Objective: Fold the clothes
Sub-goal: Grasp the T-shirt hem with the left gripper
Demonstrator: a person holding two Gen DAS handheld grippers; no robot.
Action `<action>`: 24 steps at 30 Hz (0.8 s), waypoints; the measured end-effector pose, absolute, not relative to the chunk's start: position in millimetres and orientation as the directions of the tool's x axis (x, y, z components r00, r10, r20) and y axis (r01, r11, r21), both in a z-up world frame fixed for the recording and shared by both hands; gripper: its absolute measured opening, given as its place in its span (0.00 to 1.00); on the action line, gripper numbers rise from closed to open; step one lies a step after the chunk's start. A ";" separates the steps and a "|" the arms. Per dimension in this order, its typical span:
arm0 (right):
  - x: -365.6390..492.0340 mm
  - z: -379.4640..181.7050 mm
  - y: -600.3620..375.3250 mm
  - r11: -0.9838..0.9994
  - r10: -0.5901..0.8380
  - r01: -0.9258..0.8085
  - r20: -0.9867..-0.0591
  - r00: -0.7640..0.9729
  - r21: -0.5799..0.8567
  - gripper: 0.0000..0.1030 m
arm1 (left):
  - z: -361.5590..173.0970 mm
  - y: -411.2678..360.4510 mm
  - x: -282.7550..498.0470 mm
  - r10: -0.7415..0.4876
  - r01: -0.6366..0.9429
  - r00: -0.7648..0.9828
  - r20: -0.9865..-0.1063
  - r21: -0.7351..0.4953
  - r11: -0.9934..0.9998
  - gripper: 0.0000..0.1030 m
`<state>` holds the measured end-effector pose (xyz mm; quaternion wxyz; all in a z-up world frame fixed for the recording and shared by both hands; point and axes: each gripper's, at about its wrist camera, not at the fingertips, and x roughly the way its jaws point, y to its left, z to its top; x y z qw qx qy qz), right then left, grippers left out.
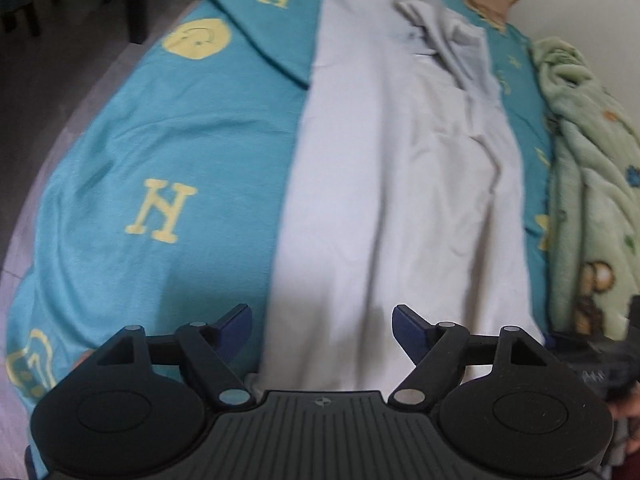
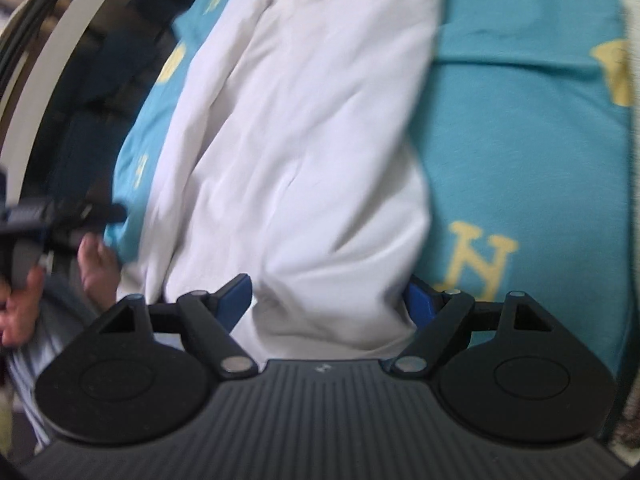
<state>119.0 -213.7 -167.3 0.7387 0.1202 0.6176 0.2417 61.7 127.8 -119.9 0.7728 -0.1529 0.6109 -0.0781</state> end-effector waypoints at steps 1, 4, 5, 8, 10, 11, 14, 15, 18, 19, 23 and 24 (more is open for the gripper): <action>117.2 -167.0 -209.6 0.849 0.507 -0.232 -0.856 0.106 0.474 0.81 | -123.0 129.4 62.0 -0.297 -0.072 0.221 -0.929 -0.319 0.945 0.77; 112.4 -166.9 -198.9 0.826 0.520 -0.294 -0.851 0.069 0.481 0.76 | -132.4 134.2 62.9 -0.268 -0.085 0.158 -0.950 -0.283 0.955 0.76; 111.3 -167.1 -196.4 0.821 0.522 -0.308 -0.851 0.063 0.481 0.74 | -136.0 133.8 62.8 -0.270 -0.080 0.128 -0.954 -0.282 0.956 0.76; 111.2 -165.7 -194.3 0.818 0.523 -0.322 -0.850 0.069 0.477 0.55 | -144.7 124.0 63.3 -0.273 -0.044 0.038 -0.961 -0.275 0.961 0.72; 112.2 -163.8 -193.9 0.810 0.536 -0.326 -0.841 0.076 0.487 0.33 | -148.2 117.4 62.4 -0.249 -0.024 0.000 -0.969 -0.249 0.968 0.70; 112.7 -162.8 -193.7 0.806 0.543 -0.329 -0.836 0.079 0.492 0.29 | -149.4 114.3 61.7 -0.242 -0.014 -0.016 -0.970 -0.242 0.970 0.69; 114.3 -160.0 -193.0 0.794 0.563 -0.335 -0.821 0.089 0.508 0.21 | -151.8 106.5 60.0 -0.226 0.019 -0.047 -0.973 -0.227 0.974 0.57; 115.4 -159.1 -194.6 0.786 0.577 -0.332 -0.811 0.094 0.521 0.19 | -151.1 104.8 59.7 -0.216 0.026 -0.044 -0.975 -0.218 0.976 0.50; 118.8 -153.2 -209.7 0.756 0.641 -0.288 -0.754 0.141 0.588 0.16 | -143.0 102.4 58.9 -0.192 0.037 -0.001 -0.981 -0.192 0.981 0.13; 117.2 -150.0 -212.6 0.753 0.648 -0.281 -0.745 0.158 0.595 0.16 | -137.4 100.7 57.9 -0.183 0.043 0.024 -0.983 -0.182 0.982 0.11; 110.6 -136.5 -225.2 0.740 0.672 -0.250 -0.705 0.228 0.625 0.16 | -102.0 101.5 49.0 -0.215 0.041 0.157 -0.964 -0.211 0.977 0.10; 107.5 -131.1 -230.6 0.732 0.681 -0.236 -0.688 0.252 0.639 0.16 | -89.6 101.8 44.0 -0.238 0.041 0.191 -0.952 -0.234 0.971 0.10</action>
